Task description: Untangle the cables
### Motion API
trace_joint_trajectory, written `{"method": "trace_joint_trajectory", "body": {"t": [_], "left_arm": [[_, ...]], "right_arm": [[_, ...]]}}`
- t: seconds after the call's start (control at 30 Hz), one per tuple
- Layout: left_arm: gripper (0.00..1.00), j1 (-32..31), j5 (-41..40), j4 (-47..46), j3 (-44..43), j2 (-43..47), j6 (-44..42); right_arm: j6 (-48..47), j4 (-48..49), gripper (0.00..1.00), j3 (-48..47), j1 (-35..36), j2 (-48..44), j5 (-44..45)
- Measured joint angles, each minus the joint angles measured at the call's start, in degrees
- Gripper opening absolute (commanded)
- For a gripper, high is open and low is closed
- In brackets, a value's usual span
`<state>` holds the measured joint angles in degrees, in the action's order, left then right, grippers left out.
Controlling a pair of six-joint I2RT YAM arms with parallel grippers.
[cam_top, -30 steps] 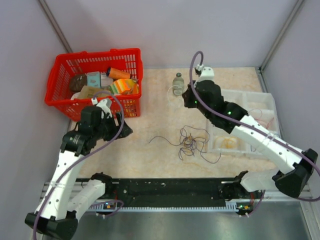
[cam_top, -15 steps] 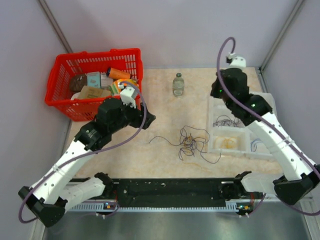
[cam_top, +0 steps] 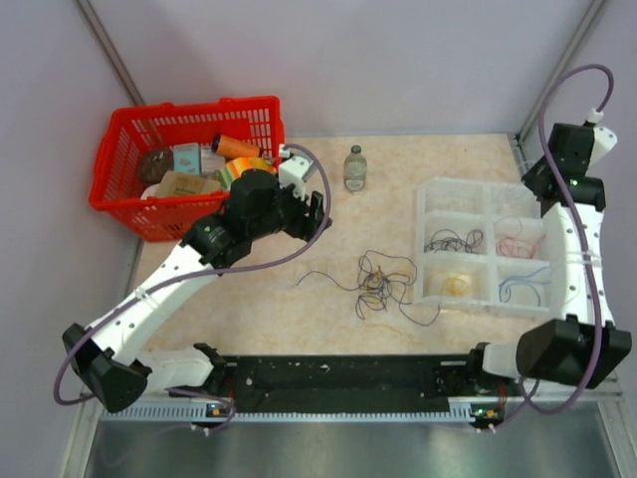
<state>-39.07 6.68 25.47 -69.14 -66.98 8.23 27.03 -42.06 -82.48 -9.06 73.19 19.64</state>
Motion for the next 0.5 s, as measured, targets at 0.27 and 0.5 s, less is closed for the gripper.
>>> {"method": "trace_joint_trajectory", "body": {"t": [0.27, 0.5], "left_arm": [[0.71, 0.0, 2.1, 3.9, -4.2, -4.4, 0.9], [0.99, 0.0, 2.9, 8.9, -4.8, -6.6, 1.7]], "right_arm": [[0.0, 0.0, 0.00, -2.4, -6.5, 13.7, -2.6], [-1.4, 0.5, 0.00, -8.4, -8.0, 23.5, -2.7]]}}
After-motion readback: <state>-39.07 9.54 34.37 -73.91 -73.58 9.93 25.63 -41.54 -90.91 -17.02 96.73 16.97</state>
